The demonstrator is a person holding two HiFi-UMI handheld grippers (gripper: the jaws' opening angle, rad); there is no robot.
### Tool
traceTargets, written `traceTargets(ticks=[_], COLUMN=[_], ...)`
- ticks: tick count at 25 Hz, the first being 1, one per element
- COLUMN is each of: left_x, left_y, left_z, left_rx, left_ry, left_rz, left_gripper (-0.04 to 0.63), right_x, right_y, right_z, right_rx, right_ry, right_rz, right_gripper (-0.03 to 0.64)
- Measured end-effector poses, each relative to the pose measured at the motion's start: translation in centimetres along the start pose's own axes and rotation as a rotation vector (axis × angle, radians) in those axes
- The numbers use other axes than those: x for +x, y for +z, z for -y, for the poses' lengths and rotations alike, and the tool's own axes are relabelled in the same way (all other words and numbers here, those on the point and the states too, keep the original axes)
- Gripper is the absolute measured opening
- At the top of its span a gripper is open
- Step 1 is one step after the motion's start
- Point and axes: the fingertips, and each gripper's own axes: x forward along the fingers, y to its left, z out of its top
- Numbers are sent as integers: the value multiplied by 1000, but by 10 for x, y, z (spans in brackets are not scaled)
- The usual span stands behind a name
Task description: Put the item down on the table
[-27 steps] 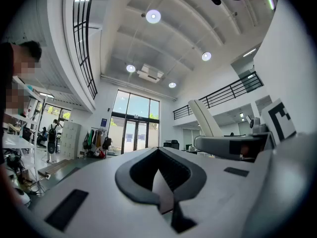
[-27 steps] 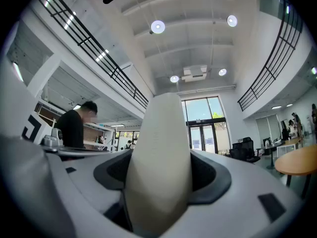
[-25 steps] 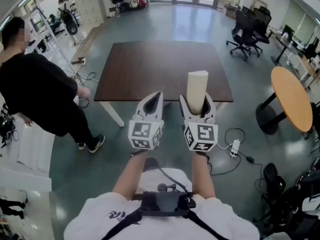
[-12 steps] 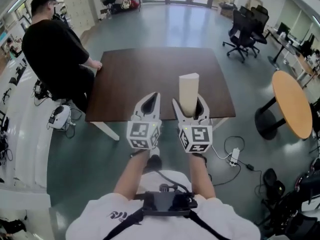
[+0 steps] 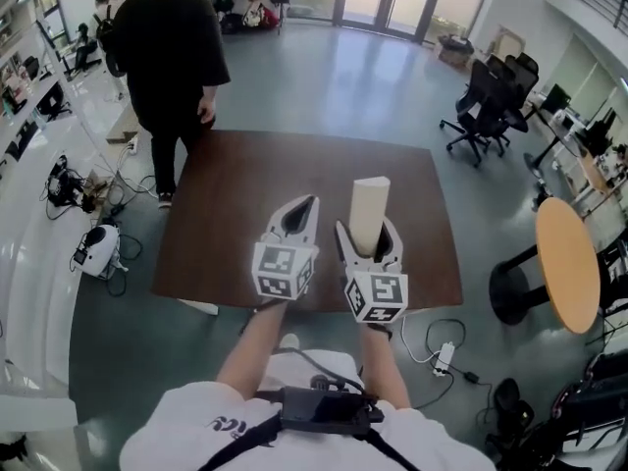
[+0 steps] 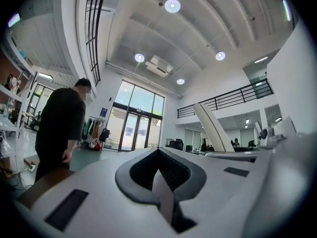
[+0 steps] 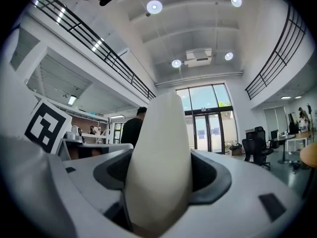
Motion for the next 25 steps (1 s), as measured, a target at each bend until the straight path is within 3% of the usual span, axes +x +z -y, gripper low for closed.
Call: traceTargets(ticks=[5, 9, 13, 17, 25], left_x=[67, 105, 154, 202, 262], left_y=[-38, -66, -94, -121, -196], left_z=[4, -13, -45, -68, -84], left_rx=[-20, -8, -70, -75, -129], left_ry=[-2, -13, -28, -11, 33], left_rz=[-56, -77, -109, -156, -263], left_gripper=[12, 11, 12, 12, 11], right_x=[38, 83, 146, 200, 254], right_y=[-34, -66, -97, -128, -212], right_z=[64, 84, 102, 124, 177], right_rx=[31, 49, 61, 83, 121], right_ry=[-34, -36, -30, -26, -45], right_rz=[-75, -114, -166, -227, -385], right_gripper=[337, 336, 337, 337, 337])
